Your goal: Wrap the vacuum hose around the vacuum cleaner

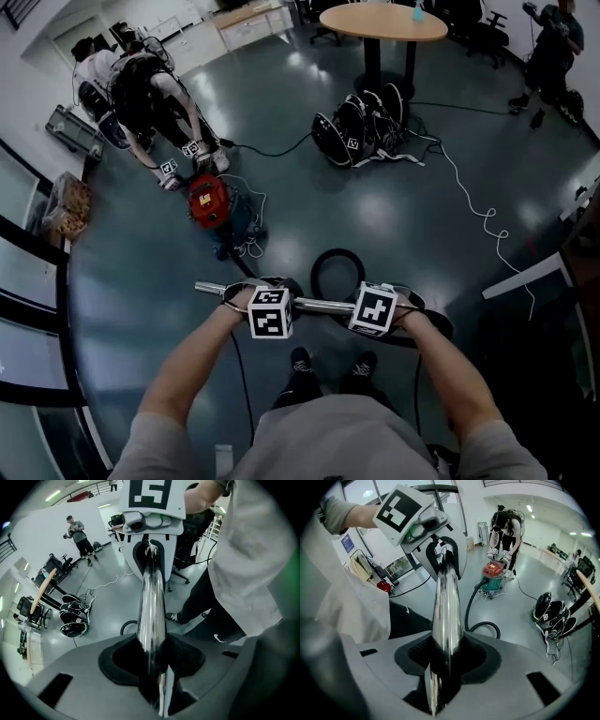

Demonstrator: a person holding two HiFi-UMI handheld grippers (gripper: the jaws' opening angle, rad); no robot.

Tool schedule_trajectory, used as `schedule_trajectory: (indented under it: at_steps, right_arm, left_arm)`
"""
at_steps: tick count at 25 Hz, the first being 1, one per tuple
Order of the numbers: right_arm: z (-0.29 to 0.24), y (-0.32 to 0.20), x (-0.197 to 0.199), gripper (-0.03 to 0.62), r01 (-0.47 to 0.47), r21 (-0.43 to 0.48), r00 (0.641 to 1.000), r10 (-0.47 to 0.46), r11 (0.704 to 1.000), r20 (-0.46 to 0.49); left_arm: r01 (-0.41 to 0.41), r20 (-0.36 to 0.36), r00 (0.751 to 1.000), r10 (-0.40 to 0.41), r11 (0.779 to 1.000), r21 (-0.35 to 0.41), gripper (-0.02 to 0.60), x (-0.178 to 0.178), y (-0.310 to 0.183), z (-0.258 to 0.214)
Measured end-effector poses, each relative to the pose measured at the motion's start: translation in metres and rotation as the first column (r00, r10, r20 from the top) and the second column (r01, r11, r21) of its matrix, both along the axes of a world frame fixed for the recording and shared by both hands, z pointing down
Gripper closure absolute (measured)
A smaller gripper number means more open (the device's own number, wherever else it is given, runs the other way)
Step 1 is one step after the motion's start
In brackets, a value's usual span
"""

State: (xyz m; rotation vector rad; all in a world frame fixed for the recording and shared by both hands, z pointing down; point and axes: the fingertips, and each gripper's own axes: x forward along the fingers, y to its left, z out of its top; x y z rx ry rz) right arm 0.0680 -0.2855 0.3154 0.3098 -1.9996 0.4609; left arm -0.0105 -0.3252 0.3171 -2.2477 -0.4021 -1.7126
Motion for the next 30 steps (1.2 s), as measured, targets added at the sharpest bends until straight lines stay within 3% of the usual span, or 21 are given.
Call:
schedule_trajectory:
  at_steps: [5, 14, 23, 26, 30]
  right_arm:
    - [0.01, -0.021, 0.001, 0.444, 0.078, 0.076, 0.996, -0.074, 0.994, -0.059]
    - [0.004, -0.062, -0.029, 0.443, 0.074, 0.135, 0.99, -0.056, 0.988, -0.133]
    - [-0.009, -0.102, -0.04, 0.432, 0.182, 0.255, 0.949, -0.101, 0.95, -0.299]
    - [-0.02, -0.115, -0.044, 0.426, 0.171, 0.298, 0.947, -0.073, 0.939, -0.313]
    - [-0.034, -0.127, -0.047, 0.426, 0.105, 0.333, 0.956, -0.002, 0.937, -0.294]
  left_arm:
    - [0.062, -0.083, 0.994, -0.067, 0.996, -0.064, 0.423, 0.001, -0.009, 0.013]
    - [0.097, -0.118, 0.987, -0.111, 0.988, -0.116, 0.423, -0.034, -0.044, 0.018]
    - [0.169, -0.143, 0.972, -0.188, 0.976, -0.137, 0.423, -0.059, -0.078, 0.023]
    - [0.217, -0.13, 0.963, -0.237, 0.964, -0.153, 0.423, -0.076, -0.088, 0.035]
    - [0.314, -0.11, 0.934, -0.339, 0.929, -0.198, 0.423, -0.11, -0.096, 0.057]
